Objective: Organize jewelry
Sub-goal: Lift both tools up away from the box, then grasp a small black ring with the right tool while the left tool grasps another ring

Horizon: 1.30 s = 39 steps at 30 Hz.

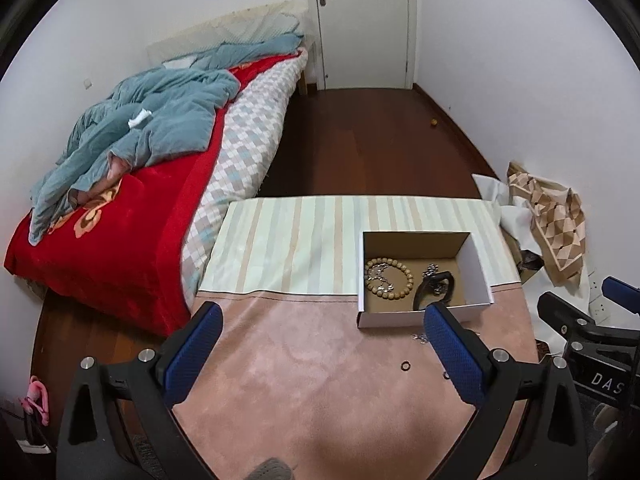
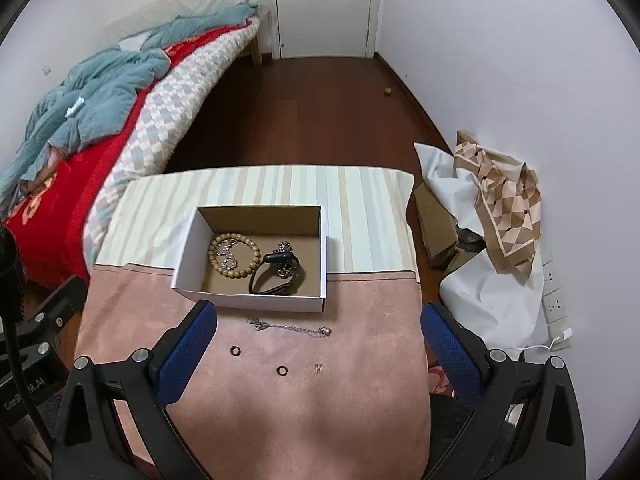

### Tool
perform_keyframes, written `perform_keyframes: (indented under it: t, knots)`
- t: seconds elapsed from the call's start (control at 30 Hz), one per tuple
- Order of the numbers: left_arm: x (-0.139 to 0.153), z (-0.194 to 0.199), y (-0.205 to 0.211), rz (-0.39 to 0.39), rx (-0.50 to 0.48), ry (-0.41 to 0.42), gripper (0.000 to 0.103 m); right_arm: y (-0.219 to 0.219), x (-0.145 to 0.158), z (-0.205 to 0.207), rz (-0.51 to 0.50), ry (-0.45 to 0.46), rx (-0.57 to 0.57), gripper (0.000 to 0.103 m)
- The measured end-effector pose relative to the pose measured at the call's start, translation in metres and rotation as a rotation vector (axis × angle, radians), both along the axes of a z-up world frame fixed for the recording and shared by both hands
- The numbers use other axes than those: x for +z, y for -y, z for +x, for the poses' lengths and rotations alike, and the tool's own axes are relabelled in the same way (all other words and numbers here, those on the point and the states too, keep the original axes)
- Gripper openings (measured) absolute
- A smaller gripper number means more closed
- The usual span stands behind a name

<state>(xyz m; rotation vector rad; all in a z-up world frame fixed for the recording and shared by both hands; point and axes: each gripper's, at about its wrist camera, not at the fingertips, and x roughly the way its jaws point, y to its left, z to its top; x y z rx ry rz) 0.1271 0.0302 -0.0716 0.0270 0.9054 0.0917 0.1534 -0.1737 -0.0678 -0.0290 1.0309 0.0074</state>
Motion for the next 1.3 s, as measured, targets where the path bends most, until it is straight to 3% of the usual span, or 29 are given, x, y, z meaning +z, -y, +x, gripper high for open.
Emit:
perform_keyframes:
  t: [0.27, 0.47, 0.63, 0.7, 0.77, 0.83, 1.03, 1.3]
  knots:
    - [0.018, -0.026, 0.004, -0.007, 0.015, 0.038, 0.103, 0.000, 0.034, -0.038, -0.001, 0.069, -0.001, 0.103]
    - [0.004, -0.030, -0.001, 0.019, 0.066, 0.041, 0.103, 0.008, 0.036, -0.050, 0.061, 0.077, -0.005, 0.103]
    - [-0.037, -0.026, -0.004, 0.042, 0.103, -0.003, 0.103, 0.027, -0.007, -0.047, 0.130, -0.006, -0.064, 0.103]
    - [-0.063, -0.023, -0.004, 0.063, 0.121, -0.042, 0.103, 0.035, -0.033, -0.047, 0.141, -0.036, -0.086, 0.097]
    - [-0.088, -0.020, -0.005, 0.073, 0.136, -0.085, 0.103, 0.040, -0.061, -0.047, 0.151, -0.069, -0.081, 0.064]
    - [-0.109, -0.018, -0.006, 0.067, 0.142, -0.127, 0.103, 0.041, -0.092, -0.047, 0.169, -0.126, -0.065, 0.052]
    - [-0.160, -0.009, -0.008, 0.053, 0.154, -0.228, 0.103, 0.022, -0.150, -0.042, 0.214, -0.149, 0.016, 0.052]
    - [-0.191, -0.005, -0.015, 0.071, 0.153, -0.287, 0.103, -0.010, -0.193, -0.029, 0.156, -0.174, 0.060, 0.043]
